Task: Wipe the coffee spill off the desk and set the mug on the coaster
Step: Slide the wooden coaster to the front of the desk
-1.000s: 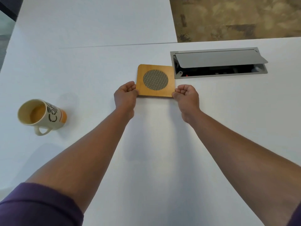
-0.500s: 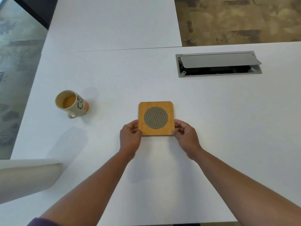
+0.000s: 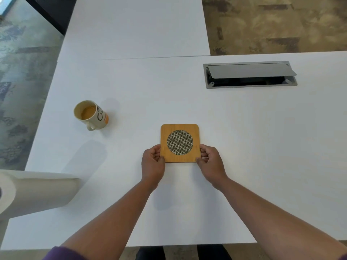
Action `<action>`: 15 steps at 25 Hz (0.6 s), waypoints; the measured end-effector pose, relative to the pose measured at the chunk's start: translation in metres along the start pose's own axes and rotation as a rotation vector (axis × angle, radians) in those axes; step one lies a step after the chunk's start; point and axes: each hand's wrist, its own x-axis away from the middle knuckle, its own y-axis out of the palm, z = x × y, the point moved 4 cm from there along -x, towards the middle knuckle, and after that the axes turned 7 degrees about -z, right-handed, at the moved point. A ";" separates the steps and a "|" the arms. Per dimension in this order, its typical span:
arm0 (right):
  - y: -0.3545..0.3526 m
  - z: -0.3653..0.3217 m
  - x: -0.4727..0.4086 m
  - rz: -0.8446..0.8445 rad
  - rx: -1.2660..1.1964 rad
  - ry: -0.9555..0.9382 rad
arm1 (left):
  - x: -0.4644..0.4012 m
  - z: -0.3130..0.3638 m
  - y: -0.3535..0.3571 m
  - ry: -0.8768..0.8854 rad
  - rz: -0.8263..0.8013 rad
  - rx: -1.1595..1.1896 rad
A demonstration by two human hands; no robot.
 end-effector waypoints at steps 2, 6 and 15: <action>0.001 0.000 -0.002 -0.029 0.024 -0.029 | -0.002 -0.001 0.000 0.011 -0.019 -0.018; 0.001 -0.005 -0.004 -0.026 0.076 -0.062 | -0.003 -0.004 -0.001 0.016 -0.022 -0.019; 0.005 0.006 -0.007 -0.013 0.098 0.047 | -0.005 -0.010 -0.001 0.018 -0.013 -0.043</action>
